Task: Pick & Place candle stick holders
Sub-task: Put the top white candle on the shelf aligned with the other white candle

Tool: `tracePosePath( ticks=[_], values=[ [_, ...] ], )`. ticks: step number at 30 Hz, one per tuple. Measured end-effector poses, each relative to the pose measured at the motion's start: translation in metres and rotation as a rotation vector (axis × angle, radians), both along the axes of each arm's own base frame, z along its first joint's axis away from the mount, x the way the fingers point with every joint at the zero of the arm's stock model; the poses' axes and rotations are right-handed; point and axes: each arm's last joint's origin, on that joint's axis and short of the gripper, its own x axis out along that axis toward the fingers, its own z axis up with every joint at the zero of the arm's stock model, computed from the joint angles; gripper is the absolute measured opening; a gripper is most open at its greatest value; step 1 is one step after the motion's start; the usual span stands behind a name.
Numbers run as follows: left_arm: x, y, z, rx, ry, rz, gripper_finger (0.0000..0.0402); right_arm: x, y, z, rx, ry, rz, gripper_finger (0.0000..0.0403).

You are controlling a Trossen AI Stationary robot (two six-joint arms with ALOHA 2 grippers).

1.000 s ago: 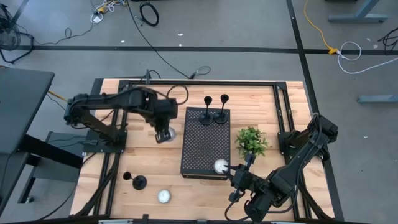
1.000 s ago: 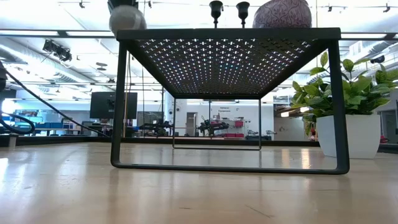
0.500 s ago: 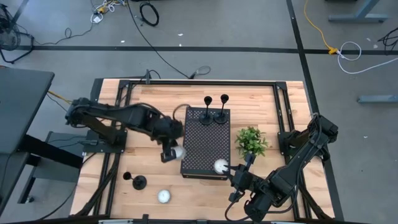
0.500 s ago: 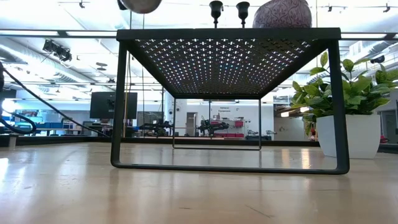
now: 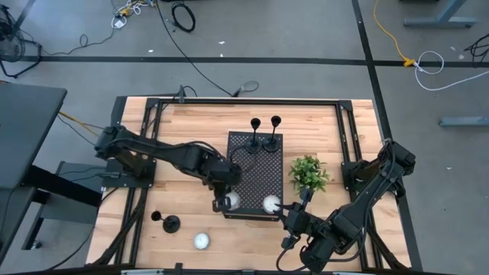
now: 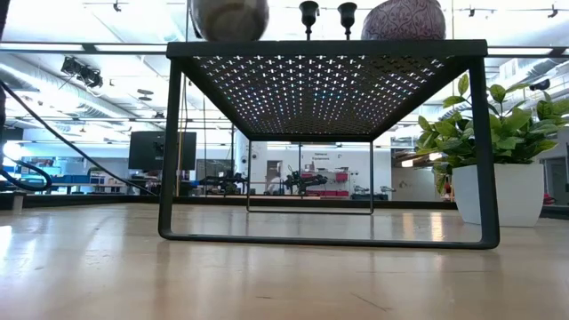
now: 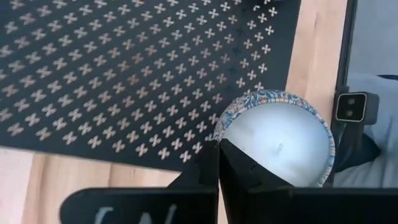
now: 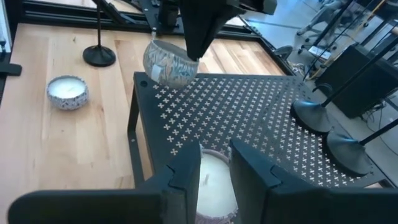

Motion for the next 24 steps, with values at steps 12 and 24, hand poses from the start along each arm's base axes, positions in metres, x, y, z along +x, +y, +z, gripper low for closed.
tracePosePath(
  ticks=[12,24],
  values=[
    [0.010,-0.001,0.003,-0.025,-0.095,0.004,0.0000,0.000,0.000,0.000,-0.005,0.003,0.005,0.0086],
    [0.029,-0.003,-0.004,-0.011,-0.069,-0.010,0.0000,0.001,0.001,0.000,-0.011,0.002,0.011,0.0086]
  ],
)
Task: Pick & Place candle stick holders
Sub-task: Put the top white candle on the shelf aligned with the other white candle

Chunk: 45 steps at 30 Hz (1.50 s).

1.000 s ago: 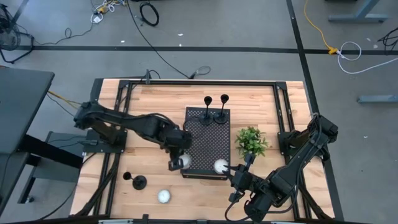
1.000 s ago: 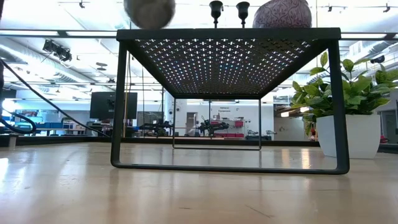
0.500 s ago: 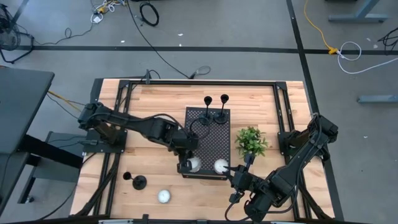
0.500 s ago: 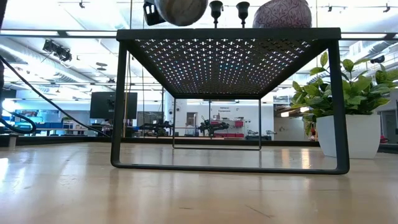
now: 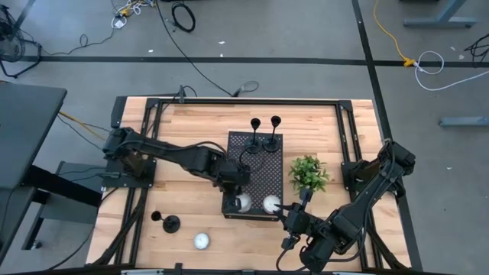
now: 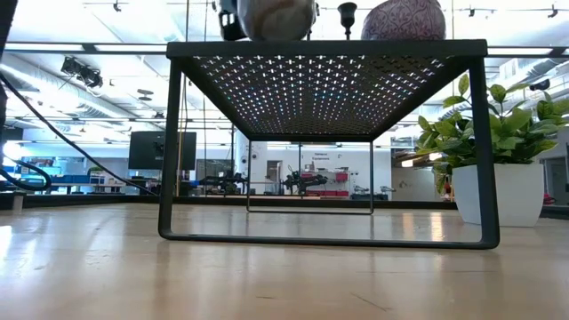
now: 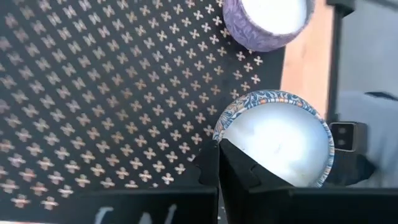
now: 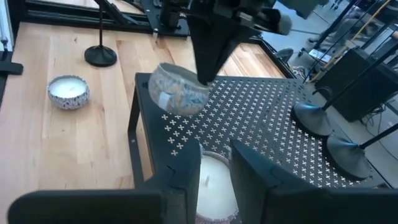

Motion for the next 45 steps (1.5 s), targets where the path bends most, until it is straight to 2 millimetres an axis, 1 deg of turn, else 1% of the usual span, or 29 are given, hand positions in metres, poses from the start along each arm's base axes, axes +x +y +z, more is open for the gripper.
tracePosePath(
  ticks=[7,12,17,38,45],
  values=[
    [0.026,-0.004,0.003,0.085,0.063,-0.028,0.0000,0.000,0.001,0.000,0.005,-0.002,0.003,0.0086],
    [0.040,-0.007,-0.003,0.129,0.137,-0.051,0.0000,0.000,0.001,0.000,0.003,-0.001,0.005,0.0086],
    [0.048,-0.009,-0.004,0.138,0.144,-0.049,0.0000,0.000,0.001,0.000,0.007,0.006,0.010,0.0086],
    [0.054,-0.005,-0.005,0.161,0.124,-0.026,0.0001,0.000,0.001,0.000,0.004,0.021,0.026,0.0086],
    [0.055,-0.006,-0.004,0.161,0.106,-0.025,0.0024,0.000,0.002,0.000,0.008,0.018,0.025,0.0086]
  ],
)
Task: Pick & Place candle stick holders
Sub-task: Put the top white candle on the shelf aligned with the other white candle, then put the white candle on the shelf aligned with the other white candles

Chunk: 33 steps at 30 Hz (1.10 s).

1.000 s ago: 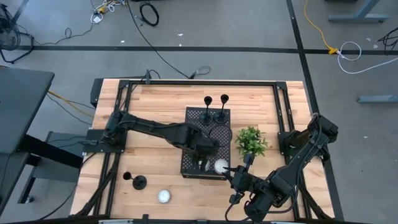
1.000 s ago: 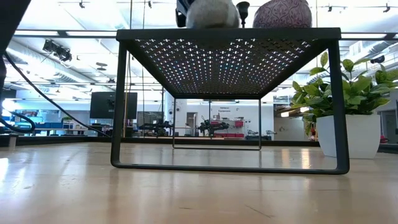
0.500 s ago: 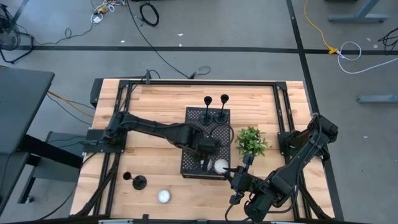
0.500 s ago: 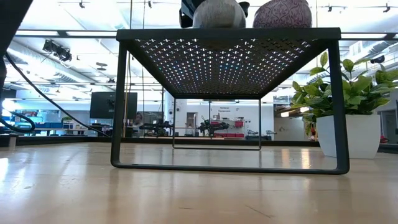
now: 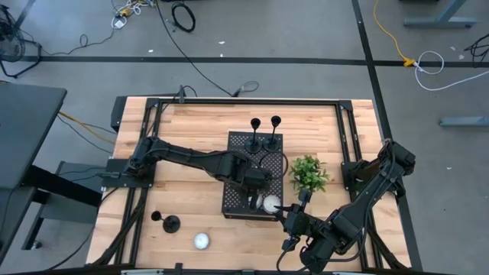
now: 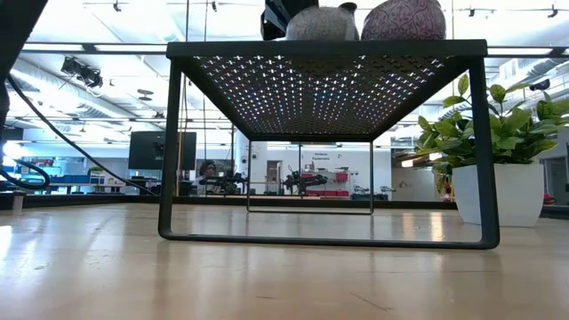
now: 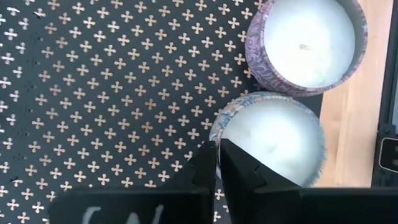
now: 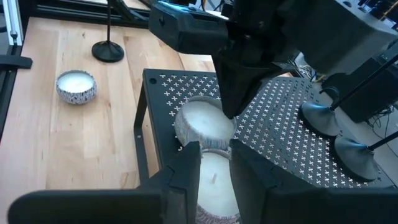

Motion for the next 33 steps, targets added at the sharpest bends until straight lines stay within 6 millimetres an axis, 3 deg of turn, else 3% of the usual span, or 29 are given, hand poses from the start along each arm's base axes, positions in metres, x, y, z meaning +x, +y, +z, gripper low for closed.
tracePosePath(
  ticks=[8,21,33],
  values=[
    [0.000,0.000,0.000,-0.002,-0.004,0.000,0.0047,0.000,0.000,0.000,-0.001,0.001,0.001,0.0086],
    [0.003,-0.002,0.001,-0.049,-0.029,-0.019,0.0051,0.000,0.000,0.000,-0.003,0.002,0.001,0.0086],
    [-0.006,0.001,0.045,-0.031,-0.084,-0.061,0.0051,0.000,0.000,0.000,0.005,0.013,0.008,0.0086]
  ],
)
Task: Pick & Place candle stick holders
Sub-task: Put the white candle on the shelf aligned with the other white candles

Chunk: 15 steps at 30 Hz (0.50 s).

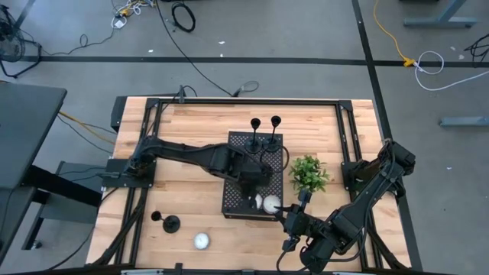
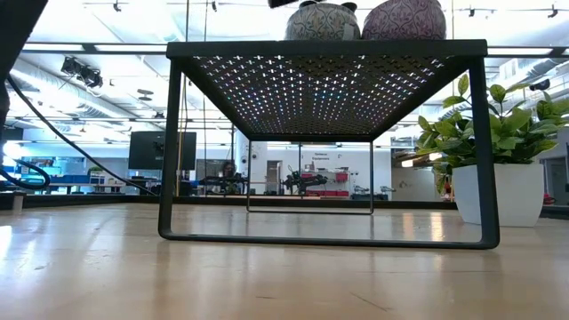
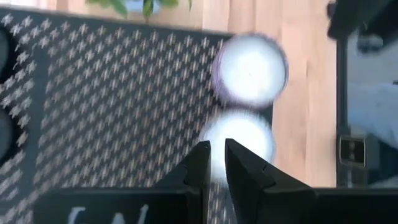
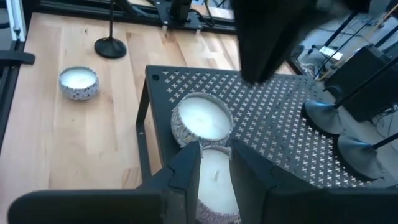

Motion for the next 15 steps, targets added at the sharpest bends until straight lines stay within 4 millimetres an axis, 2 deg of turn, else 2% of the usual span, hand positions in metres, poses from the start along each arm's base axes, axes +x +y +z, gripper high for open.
tracePosePath(
  ticks=[8,15],
  values=[
    [-0.031,-0.005,0.020,0.129,0.141,0.053,0.0051,0.000,0.000,-0.001,0.011,0.016,0.009,0.0086],
    [-0.054,-0.042,0.028,0.195,0.133,-0.057,0.0050,0.000,0.000,-0.001,0.012,0.016,0.009,0.0086]
  ],
)
